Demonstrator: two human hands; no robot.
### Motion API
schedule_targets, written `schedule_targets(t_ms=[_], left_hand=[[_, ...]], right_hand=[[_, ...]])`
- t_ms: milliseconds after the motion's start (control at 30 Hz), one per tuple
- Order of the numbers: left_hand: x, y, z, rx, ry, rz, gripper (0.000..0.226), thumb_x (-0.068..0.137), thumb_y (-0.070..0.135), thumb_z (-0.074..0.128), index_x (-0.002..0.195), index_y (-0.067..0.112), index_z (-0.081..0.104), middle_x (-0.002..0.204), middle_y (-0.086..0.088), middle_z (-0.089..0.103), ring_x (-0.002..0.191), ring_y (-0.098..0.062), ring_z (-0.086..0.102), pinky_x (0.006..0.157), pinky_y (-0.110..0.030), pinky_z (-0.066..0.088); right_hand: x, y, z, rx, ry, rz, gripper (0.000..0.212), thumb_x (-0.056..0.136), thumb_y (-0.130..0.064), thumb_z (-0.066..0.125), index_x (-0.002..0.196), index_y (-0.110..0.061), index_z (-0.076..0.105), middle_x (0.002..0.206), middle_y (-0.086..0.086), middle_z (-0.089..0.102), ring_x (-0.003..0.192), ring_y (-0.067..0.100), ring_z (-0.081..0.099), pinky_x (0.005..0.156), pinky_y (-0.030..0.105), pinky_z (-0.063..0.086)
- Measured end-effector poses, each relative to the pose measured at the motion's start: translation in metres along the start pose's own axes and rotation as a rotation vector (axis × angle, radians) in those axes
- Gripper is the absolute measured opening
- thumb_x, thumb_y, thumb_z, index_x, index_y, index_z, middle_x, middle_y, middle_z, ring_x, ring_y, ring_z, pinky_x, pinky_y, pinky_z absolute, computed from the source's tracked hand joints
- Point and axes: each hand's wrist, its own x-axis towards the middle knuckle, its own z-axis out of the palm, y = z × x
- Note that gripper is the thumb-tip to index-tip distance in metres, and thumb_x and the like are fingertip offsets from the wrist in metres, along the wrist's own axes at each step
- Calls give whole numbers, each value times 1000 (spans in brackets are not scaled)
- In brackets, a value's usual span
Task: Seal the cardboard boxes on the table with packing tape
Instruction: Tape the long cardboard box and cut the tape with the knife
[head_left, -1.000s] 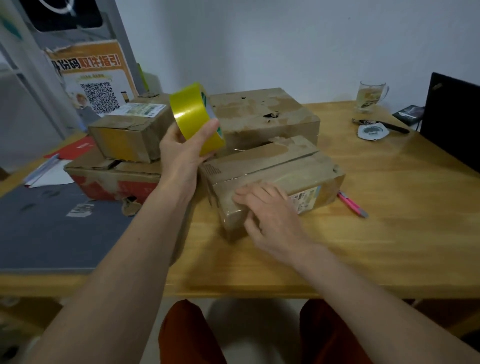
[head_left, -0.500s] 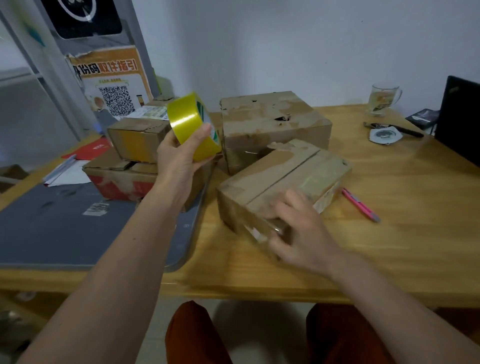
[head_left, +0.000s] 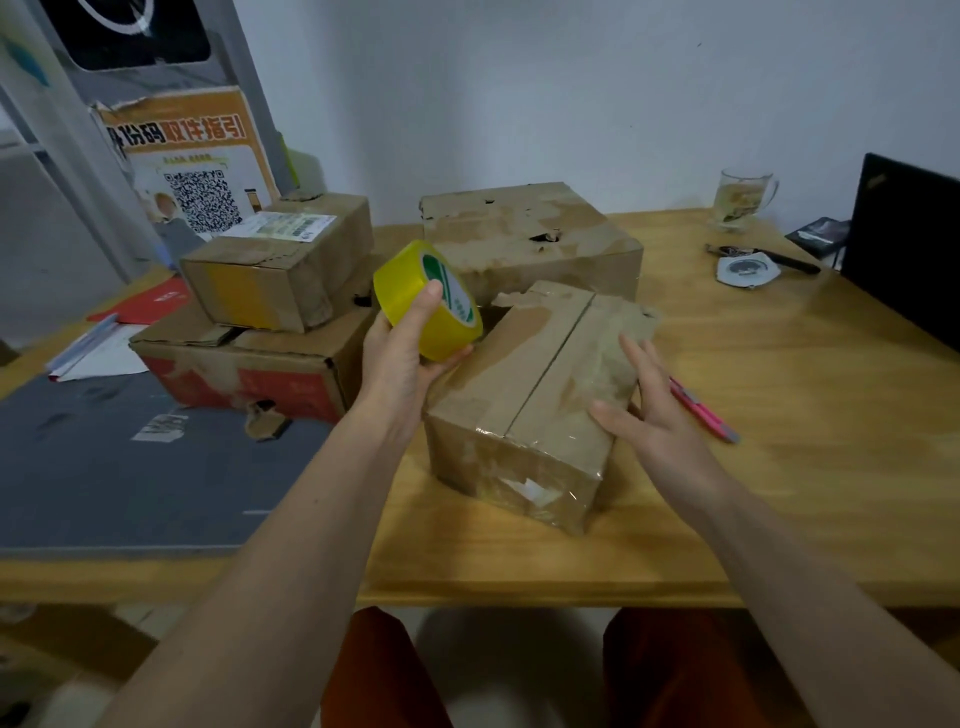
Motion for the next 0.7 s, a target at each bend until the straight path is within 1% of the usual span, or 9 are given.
schedule_targets(t_ms=[100, 167, 233, 300, 400, 500, 567, 633, 700], left_hand=[[-18, -8, 12, -78, 66, -25, 37, 88, 31, 71, 122, 18, 63, 115, -6, 72, 102, -23, 70, 77, -35, 60], [-39, -18, 22, -197, 78, -61, 33, 88, 34, 69, 117, 20, 64, 105, -3, 75, 94, -20, 73, 74, -34, 61], [-61, -29, 28, -206, 89, -49, 32, 81, 39, 70, 110, 26, 65, 97, 5, 77, 93, -15, 73, 79, -35, 61], [-79, -34, 31, -183, 55, -36, 41, 72, 43, 73, 110, 28, 65, 101, 6, 76, 98, -14, 72, 84, -38, 60], [-86, -32, 32, -150, 64, 41, 39, 73, 43, 73, 109, 31, 66, 102, 7, 76, 96, -12, 72, 80, -39, 61], [-72, -21, 29, 1, 195, 246, 21, 87, 33, 71, 106, 33, 63, 89, 20, 74, 88, -4, 71, 79, -35, 60], [-59, -13, 22, 92, 253, 343, 17, 90, 29, 71, 104, 34, 61, 82, 24, 71, 84, 0, 69, 88, -43, 58], [-48, -6, 15, 120, 280, 382, 19, 91, 27, 71, 103, 35, 60, 80, 26, 70, 81, 3, 68, 90, -44, 57], [-41, -2, 8, 119, 291, 401, 20, 91, 28, 71, 104, 36, 59, 80, 28, 69, 80, 5, 67, 88, -41, 59]], right_hand=[[11, 2, -20, 165, -142, 14, 58, 90, -13, 59, 136, -47, 45, 155, -30, 5, 139, -3, 18, 110, 32, 34], [22, -4, -38, 227, -205, 62, 55, 89, -3, 53, 130, -39, 53, 151, -29, 15, 125, -9, 39, 92, 20, 48], [32, -18, -55, 57, -251, 105, 55, 88, -1, 46, 128, -38, 56, 149, -29, 24, 120, -10, 42, 83, 15, 47], [41, -37, -66, -247, -258, 143, 57, 90, -1, 43, 130, -40, 54, 147, -27, 31, 133, 3, 34, 88, 16, 38], [38, -65, -46, -788, -149, 74, 47, 95, -25, 51, 141, -35, 44, 152, -13, 34, 138, 14, 31, 101, 27, 29], [14, -74, 14, -1005, -159, -74, 77, 81, -70, 47, 146, -33, 32, 154, -5, 32, 139, 21, 32, 108, 39, 30], [2, -68, 45, -1201, -260, -96, 91, 77, -77, 46, 150, -31, 21, 160, 1, 18, 146, 29, 16, 117, 48, 19], [3, -67, 50, -1296, -315, -136, 85, 84, -60, 55, 152, -30, 14, 162, -1, 9, 149, 27, 7, 120, 48, 12], [8, -74, 31, -1252, -421, -165, 79, 87, -31, 60, 151, -36, 15, 160, -13, 10, 148, 19, 10, 116, 43, 19]])
